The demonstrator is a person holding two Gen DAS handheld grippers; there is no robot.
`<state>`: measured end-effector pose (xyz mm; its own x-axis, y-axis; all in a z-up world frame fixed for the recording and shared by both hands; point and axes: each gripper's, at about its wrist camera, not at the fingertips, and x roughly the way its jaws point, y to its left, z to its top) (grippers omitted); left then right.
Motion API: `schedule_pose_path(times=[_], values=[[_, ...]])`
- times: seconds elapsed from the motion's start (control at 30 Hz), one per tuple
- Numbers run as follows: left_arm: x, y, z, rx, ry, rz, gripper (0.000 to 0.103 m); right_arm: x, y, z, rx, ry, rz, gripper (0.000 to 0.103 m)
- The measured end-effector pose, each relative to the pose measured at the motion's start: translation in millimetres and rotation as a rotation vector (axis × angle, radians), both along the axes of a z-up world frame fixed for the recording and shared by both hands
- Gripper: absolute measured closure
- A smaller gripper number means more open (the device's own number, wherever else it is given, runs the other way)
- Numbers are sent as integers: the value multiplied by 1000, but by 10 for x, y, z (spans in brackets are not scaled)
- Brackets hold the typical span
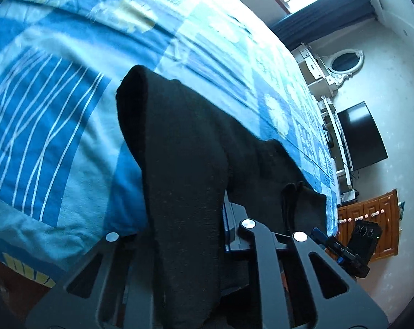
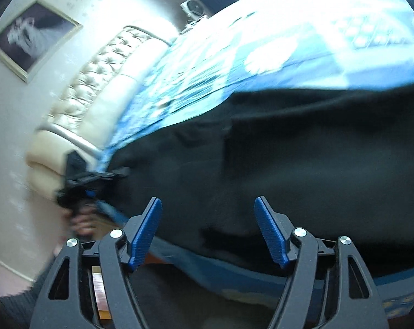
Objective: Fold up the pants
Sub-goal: 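Grasp the end of the black pants with the left tool and lift it, then fold the lifted pants end over the pants and open the left tool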
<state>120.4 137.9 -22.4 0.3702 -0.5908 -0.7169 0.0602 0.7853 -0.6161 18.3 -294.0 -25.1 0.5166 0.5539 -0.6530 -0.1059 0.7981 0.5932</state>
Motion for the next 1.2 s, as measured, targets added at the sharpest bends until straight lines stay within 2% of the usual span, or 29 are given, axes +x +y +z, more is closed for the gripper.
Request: schedule_pose_path(times=[0.23, 0.57, 0.83, 1.0, 1.2], values=[[-50, -372, 498, 85, -78, -41, 87, -134, -250, 75, -170, -10, -96, 30], [-202, -1121, 967, 182, -164, -117, 89, -297, -465, 307, -463, -72, -234, 23], [-348, -1900, 1091, 260, -215, -216, 89, -339, -708, 375, -489, -70, -300, 22], [-428, -2407, 1068, 297, -228, -275, 89, -380, -838, 408, -490, -69, -317, 22], [-547, -2966, 945, 396, -266, -324, 89, -427, -993, 415, -484, -68, -335, 22]])
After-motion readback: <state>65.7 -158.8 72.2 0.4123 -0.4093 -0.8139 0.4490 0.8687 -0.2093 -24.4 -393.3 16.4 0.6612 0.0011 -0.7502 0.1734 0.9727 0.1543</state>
